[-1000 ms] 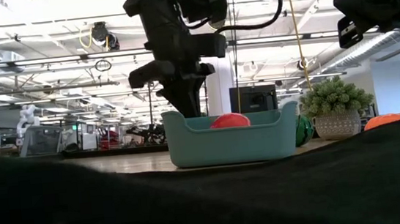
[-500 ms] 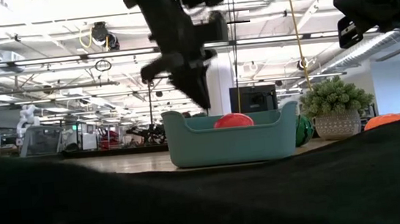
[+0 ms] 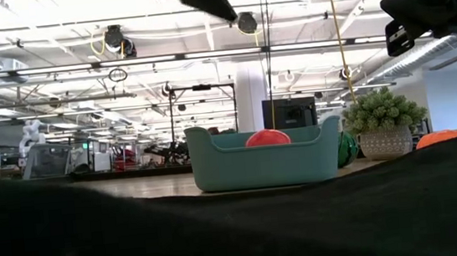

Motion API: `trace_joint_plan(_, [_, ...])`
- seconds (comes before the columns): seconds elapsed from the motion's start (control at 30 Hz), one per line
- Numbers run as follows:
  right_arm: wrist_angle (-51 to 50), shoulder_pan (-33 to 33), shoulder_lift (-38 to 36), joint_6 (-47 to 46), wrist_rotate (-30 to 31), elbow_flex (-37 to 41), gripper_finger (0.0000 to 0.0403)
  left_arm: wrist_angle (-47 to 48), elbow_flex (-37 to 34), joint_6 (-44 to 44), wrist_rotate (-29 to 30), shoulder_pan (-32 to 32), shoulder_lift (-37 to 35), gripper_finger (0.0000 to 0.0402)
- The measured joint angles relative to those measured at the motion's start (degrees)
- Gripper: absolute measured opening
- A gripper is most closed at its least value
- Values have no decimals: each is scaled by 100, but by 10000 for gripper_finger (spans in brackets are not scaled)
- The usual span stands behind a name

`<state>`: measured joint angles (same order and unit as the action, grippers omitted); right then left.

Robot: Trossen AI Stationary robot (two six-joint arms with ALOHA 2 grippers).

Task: Pick and placing Produce into tupperware
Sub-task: Put the green watermelon into the blue bin

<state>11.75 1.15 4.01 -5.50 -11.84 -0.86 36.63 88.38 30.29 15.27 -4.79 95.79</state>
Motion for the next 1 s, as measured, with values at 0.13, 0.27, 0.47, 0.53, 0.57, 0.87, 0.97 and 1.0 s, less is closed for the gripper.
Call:
trace_joint_plan(0.13, [0, 0, 0, 0, 0, 0, 0, 272, 0, -353, 99, -179, -504, 0])
trace_joint_plan(0.27, [-9, 0, 17, 8, 0, 0, 0, 170, -4, -933, -645, -314, -893, 0])
trace_joint_plan(0.47, [31, 0, 57, 14, 0, 0, 0, -867, -581, -1121, -1232, -681, -1360, 0])
trace_joint_plan(0.53, [-2, 0, 59, 11, -2, 2, 0, -1383, -889, -1047, -1200, -800, -1501, 0])
trace_joint_plan(0.57, [11, 0, 59, -2, 0, 1, 0, -1552, -1054, -1031, -1146, -849, -1605, 0])
trace_joint_plan(0.87, [48, 0, 70, -9, 0, 0, 0, -2900, -2870, -1296, -521, -536, -3021, 0])
trace_joint_plan(0.97, [60, 0, 70, -9, 0, 0, 0, -3475, -3578, -1531, -924, -106, -3571, 0])
trace_joint_plan(1.0, [90, 0, 70, -9, 0, 0, 0, -3663, -3818, -1649, -1129, 57, -3718, 0])
